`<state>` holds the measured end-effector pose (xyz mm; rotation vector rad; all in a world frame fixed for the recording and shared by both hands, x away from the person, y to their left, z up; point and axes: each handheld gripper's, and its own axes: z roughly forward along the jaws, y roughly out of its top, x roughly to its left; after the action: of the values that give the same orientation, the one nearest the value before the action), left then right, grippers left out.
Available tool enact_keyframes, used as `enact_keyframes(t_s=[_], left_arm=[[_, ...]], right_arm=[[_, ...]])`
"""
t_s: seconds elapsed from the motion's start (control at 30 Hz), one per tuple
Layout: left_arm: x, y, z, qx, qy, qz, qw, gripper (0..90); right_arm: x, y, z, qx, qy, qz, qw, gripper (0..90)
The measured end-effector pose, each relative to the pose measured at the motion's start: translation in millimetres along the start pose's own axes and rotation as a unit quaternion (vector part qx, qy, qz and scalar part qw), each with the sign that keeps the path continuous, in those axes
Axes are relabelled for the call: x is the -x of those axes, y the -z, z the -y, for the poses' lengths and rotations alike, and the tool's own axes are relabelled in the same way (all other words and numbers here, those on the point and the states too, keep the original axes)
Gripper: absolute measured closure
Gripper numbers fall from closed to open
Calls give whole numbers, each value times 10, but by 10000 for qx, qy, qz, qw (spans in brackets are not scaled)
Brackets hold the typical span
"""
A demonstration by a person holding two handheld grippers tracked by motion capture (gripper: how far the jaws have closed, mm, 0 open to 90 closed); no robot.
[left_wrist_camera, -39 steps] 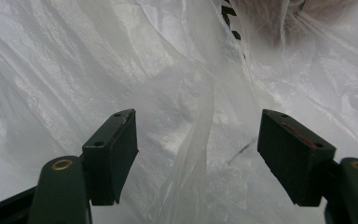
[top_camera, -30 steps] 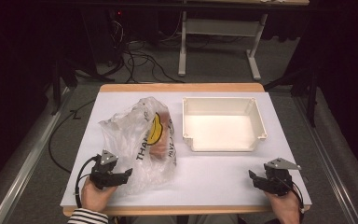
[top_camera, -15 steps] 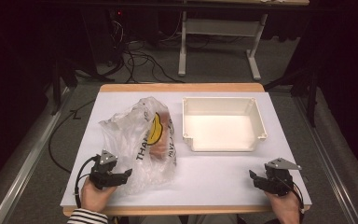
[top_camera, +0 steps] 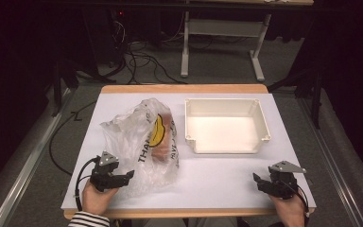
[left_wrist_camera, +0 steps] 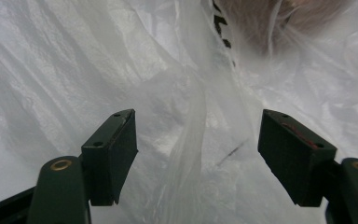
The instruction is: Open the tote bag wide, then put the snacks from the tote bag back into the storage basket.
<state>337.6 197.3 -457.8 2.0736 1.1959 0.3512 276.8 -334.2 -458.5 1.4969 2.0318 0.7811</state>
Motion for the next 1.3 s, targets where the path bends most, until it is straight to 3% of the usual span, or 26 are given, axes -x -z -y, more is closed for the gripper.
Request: enact_keyframes(t_s=[0.07, 0.23, 0.3, 0.47, 0.6, 0.73, 0.93, 1.17, 1.3], left_arm=[[-17, -14, -3, -46, 26, 15, 10000, 283], [-34, -12, -39, -43, 14, 69, 10000, 276], [-25, 0, -65, 5, 35, 132, 9999, 274], [23, -6, -125, -43, -129, 133, 9998, 268], [16, 3, -162, -16, -100, 170, 9998, 261], [16, 40, -197, 38, -83, 173, 9998, 254], [65, 43, -255, -58, -227, -68, 9997, 234], [85, 59, -411, -40, -235, -302, 9993, 205], [59, 5, -541, -218, -282, -473, 9982, 189]], right_arm=[[19, -17, -7, -21, -79, -23, 10000, 346], [-21, -43, -30, -83, 89, 33, 9999, 346], [-20, -32, -13, -86, 78, 64, 9999, 346], [23, 0, 23, -63, -52, 66, 9999, 347], [15, -3, 17, -90, -54, 83, 9999, 347], [0, -45, -10, -136, 51, 51, 9999, 347], [-49, -81, -59, -117, 192, 9, 9997, 347], [-51, -45, -33, -87, 252, -78, 9996, 349], [-49, -54, -29, -98, 275, -104, 9995, 349]])
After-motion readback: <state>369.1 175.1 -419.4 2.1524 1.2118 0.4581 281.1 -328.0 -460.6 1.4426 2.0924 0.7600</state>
